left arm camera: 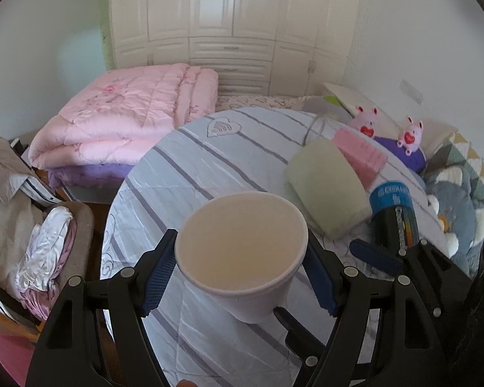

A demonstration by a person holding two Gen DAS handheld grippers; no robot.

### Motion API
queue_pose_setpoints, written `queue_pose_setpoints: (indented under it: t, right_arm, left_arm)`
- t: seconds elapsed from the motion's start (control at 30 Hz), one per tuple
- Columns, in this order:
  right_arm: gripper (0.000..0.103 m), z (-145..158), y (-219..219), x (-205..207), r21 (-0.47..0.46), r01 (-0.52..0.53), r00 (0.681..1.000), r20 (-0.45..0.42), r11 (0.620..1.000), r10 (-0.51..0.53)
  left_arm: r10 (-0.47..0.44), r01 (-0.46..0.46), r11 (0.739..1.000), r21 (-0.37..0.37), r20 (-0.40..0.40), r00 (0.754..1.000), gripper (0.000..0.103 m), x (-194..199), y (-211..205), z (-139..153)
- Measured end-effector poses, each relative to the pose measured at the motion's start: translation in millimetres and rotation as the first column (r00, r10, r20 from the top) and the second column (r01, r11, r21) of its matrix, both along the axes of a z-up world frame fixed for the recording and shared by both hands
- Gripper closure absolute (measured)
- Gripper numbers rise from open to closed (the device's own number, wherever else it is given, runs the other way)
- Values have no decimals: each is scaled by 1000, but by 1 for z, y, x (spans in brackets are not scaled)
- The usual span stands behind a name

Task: Flip cup upright
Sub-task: 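Lift the white cup with the left gripper and rotate it mouth-up, then lower the upright white cup onto the table and open the left gripper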

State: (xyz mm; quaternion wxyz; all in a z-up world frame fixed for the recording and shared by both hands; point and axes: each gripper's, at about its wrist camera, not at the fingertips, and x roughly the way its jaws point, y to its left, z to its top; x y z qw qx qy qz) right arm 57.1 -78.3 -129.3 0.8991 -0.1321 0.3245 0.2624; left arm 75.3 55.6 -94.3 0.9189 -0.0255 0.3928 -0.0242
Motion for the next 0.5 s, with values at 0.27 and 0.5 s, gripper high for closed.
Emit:
queue_pose_setpoints:
  t: [0.27, 0.5]
  right_arm:
    - [21, -16, -10, 3, 24, 3, 1000, -22, 1000, -2]
    - [21, -19, -13, 0, 39, 10, 999, -44, 999, -8]
  left_arm:
    - [-35, 35, 998, 49, 1, 999, 27, -9, -10, -7]
    - [-61, 60, 995, 86, 8, 998, 27, -14, -16, -6]
